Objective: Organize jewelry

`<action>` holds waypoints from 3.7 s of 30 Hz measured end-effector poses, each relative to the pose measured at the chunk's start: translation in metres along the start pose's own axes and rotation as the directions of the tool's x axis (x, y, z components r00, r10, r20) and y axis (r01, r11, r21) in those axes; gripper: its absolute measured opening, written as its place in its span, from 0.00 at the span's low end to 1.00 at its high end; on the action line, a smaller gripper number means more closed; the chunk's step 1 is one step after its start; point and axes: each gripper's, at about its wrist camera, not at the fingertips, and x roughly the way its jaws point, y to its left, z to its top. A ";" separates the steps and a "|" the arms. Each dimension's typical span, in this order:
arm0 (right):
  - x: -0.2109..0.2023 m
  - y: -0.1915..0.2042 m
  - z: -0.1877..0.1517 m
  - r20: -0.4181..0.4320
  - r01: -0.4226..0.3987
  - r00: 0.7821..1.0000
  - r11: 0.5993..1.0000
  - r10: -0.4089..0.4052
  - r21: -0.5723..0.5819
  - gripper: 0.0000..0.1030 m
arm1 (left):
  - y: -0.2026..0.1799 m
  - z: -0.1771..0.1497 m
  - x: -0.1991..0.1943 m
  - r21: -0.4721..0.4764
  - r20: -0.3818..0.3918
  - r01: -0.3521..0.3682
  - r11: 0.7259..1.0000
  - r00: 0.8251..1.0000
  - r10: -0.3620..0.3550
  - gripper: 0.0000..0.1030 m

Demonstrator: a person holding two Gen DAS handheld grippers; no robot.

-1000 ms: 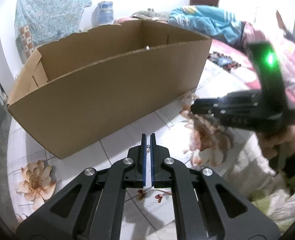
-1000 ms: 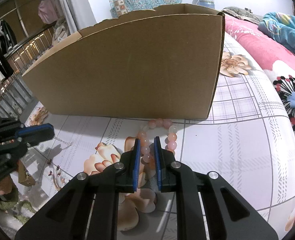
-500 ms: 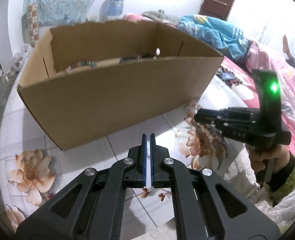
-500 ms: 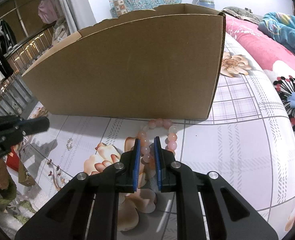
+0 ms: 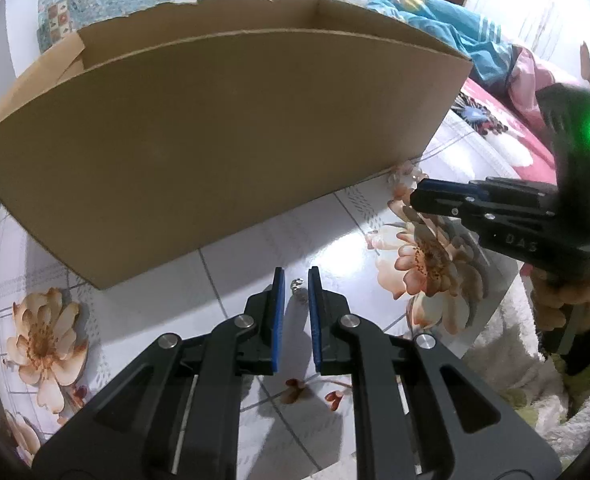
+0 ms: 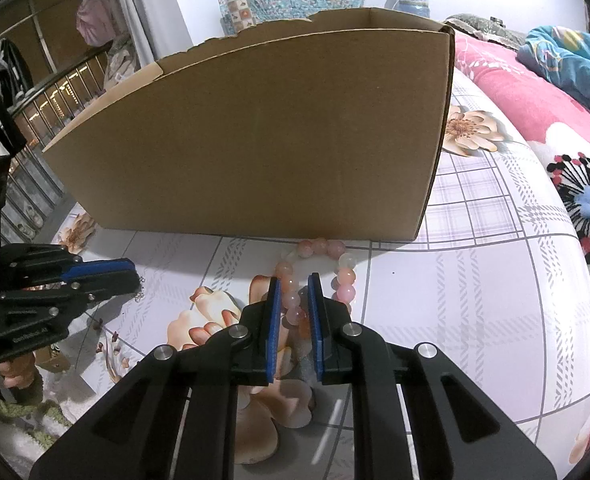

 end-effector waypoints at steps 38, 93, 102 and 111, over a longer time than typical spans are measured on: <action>0.001 0.003 0.001 -0.003 -0.006 1.000 1.000 0.006 -0.017 0.16 | 0.016 0.014 -0.046 -0.057 0.155 0.055 0.997 0.987 -0.046 0.00; -0.038 -0.020 0.008 0.136 -0.212 0.973 0.960 0.189 0.185 0.10 | 0.003 -0.005 -0.027 0.017 0.049 -0.015 1.000 0.999 0.014 0.12; -0.030 -0.028 0.006 0.137 -0.254 0.964 0.946 0.229 0.203 0.10 | -0.001 0.001 -0.007 0.059 -0.010 -0.099 0.993 0.995 0.100 0.12; -0.028 -0.034 0.002 0.143 -0.271 0.959 0.936 0.243 0.224 0.10 | -0.001 0.007 -0.003 0.058 -0.016 -0.143 0.988 0.989 0.144 0.00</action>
